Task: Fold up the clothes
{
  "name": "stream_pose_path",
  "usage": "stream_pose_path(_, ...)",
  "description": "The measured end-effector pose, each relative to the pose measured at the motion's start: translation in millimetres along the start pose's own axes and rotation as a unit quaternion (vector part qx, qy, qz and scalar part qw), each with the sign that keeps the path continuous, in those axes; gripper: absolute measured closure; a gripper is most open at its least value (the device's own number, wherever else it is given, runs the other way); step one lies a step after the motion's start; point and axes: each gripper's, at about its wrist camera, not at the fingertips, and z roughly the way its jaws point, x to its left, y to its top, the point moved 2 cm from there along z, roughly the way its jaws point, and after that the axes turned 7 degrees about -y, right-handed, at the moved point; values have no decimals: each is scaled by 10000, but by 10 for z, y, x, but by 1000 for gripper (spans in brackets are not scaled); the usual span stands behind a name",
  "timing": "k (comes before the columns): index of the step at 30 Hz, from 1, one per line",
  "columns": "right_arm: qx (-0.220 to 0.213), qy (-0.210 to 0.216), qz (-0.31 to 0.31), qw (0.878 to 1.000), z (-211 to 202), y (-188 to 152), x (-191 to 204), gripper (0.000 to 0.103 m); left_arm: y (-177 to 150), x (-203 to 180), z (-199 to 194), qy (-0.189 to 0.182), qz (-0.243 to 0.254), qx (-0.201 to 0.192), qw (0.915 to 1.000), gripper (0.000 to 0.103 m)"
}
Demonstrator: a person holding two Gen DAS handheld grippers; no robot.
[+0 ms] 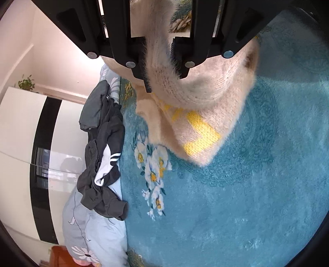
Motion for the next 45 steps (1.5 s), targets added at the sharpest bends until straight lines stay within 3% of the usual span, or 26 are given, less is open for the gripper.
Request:
stream_pose_path(3,-53,-93,191,9998,78,104,-83,88,81,80,58,-66,-233,21,9997,77)
stream_pose_path(7,-290,-107,320,9990,41,230,-143,72,142,107,-28,-558,-472,-116,9973,46)
stream_pose_path(10,-416,-193,276,9986,-16,289,-158,68,186,57,-136,-777,-363,-313,9958,44)
stream_pose_path(12,-477,-288,286,9980,-56,299,-188,66,195,20,-207,-592,-102,-385,9974,43)
stream_pose_path(14,-551,-356,328,9973,-104,292,-227,64,178,35,-271,-10,343,-505,9981,42)
stream_pose_path(17,-650,-713,239,9951,-166,247,-299,59,138,152,-276,1159,958,-626,9866,42)
stream_pose_path(18,-646,-906,200,9936,-170,223,-337,59,116,215,-238,1353,1001,-569,9841,42)
stream_pose_path(19,-620,-1067,187,9922,-162,197,-380,59,93,279,-199,1533,1037,-510,9814,44)
stream_pose_path(23,-533,-1088,218,9924,-101,100,-456,59,23,287,-129,1235,1094,-472,9852,44)
stream_pose_path(25,-568,-1060,-28,9927,-85,79,-334,59,18,218,-69,1294,1327,-439,9817,45)
stream_pose_path(30,-525,-1481,-729,9849,59,86,-76,57,-59,183,64,1594,1739,-392,9710,63)
stream_pose_path(34,-456,-1689,-681,9822,187,69,-96,57,-80,217,-31,1411,1778,-466,9728,78)
stream_pose_path(36,-418,-1851,-808,9785,215,45,-56,70,-90,174,-56,1244,1830,-484,9740,88)
stream_pose_path(38,-371,-2076,-996,9724,230,23,2,86,-123,87,-93,1030,1962,-539,9737,90)
stream_pose_path(40,-361,-1922,-1135,9741,181,0,88,89,-183,-41,-180,611,2147,-645,9726,90)
stream_pose_path(42,-457,-1448,-1202,9811,49,-24,167,90,-239,-124,-309,207,2260,-755,9710,90)
stream_pose_path(45,-773,-912,-1068,9871,-222,-21,157,90,-218,-47,-360,385,2164,-812,9722,90)
